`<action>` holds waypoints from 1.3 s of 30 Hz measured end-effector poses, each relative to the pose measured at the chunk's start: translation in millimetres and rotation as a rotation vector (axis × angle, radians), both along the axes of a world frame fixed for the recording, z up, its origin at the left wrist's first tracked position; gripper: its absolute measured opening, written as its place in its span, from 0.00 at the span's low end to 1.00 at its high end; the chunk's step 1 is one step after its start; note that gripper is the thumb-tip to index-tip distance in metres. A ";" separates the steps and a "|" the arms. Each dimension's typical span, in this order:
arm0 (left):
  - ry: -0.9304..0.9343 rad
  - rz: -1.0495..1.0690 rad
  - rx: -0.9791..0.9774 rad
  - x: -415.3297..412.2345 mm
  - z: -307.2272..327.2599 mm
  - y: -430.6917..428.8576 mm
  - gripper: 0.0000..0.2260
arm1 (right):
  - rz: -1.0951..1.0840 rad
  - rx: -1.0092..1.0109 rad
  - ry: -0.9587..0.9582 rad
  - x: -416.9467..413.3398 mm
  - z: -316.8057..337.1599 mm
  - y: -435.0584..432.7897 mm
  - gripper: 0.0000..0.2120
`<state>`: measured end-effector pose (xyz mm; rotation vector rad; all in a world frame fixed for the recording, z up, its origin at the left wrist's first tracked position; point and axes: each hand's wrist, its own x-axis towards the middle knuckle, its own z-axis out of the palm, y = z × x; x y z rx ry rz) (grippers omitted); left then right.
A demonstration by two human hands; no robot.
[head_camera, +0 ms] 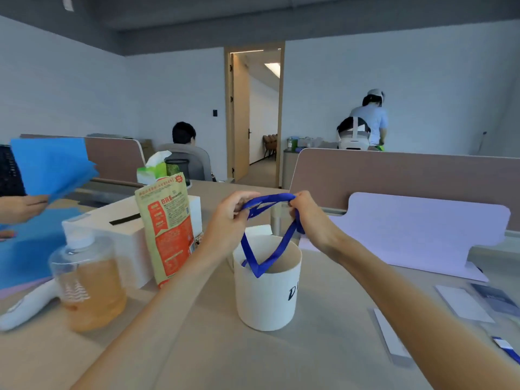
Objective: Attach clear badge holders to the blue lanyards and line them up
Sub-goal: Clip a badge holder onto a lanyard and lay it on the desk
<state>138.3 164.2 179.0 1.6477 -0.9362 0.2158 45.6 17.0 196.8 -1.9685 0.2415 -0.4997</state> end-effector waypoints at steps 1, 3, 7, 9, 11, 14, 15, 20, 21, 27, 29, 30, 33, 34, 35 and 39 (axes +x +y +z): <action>-0.006 0.008 -0.031 5.2 3.0 0.3 0.21 | -0.005 0.012 -0.021 8.3 6.4 3.0 0.07; -0.030 0.029 -0.047 17.2 6.5 -1.7 0.19 | -0.029 0.000 -0.056 22.9 16.2 6.1 0.06; -0.011 0.001 0.027 33.1 -2.9 -11.4 0.17 | -0.034 -0.110 -0.017 36.3 11.3 3.1 0.08; 0.011 -0.016 0.115 36.7 -15.4 -15.6 0.18 | -0.005 -0.159 0.071 37.6 -2.6 0.9 0.12; 0.039 -0.070 0.206 39.4 -27.9 -16.1 0.22 | 0.036 -0.180 0.202 35.5 -16.2 -2.2 0.14; 0.099 -0.155 0.359 43.8 -34.8 -10.9 0.30 | 0.114 -0.214 0.292 31.3 -26.8 -8.0 0.09; 0.111 -0.173 0.400 45.1 -33.6 -8.7 0.32 | 0.121 -0.226 0.289 29.3 -27.0 -10.0 0.10; 0.105 -0.165 0.465 40.2 -22.9 -4.7 0.32 | 0.079 -0.179 0.186 22.6 -25.9 -19.6 0.17; 0.083 -0.145 0.460 36.5 -21.6 -5.6 0.30 | 0.067 -0.174 0.158 20.8 -26.8 -20.6 0.16; 0.002 -0.054 0.310 8.9 -12.5 -15.2 0.18 | -0.053 -0.173 -0.024 -4.4 -28.0 -27.5 0.13; 0.008 -0.092 0.270 -8.2 -7.5 -22.7 0.17 | -0.095 -0.167 -0.075 -16.9 -27.6 -31.5 0.12; 0.008 -0.116 0.248 -18.3 -4.9 -28.3 0.18 | -0.121 -0.160 -0.100 -24.1 -27.8 -33.5 0.12; 0.025 -0.189 0.168 -51.9 -1.0 -49.9 0.18 | -0.218 -0.151 -0.170 -51.6 -29.6 -42.3 0.12; 0.045 -0.219 0.141 -63.7 -1.0 -58.5 0.18 | -0.248 -0.151 -0.196 -62.8 -29.9 -45.9 0.12; 0.070 -0.247 0.121 -75.1 -2.2 -67.4 0.18 | -0.280 -0.152 -0.220 -75.1 -30.2 -49.3 0.12; 0.121 -0.356 0.099 -122.5 -12.4 -109.9 0.19 | -0.447 -0.151 -0.284 -131.3 -39.0 -69.6 0.09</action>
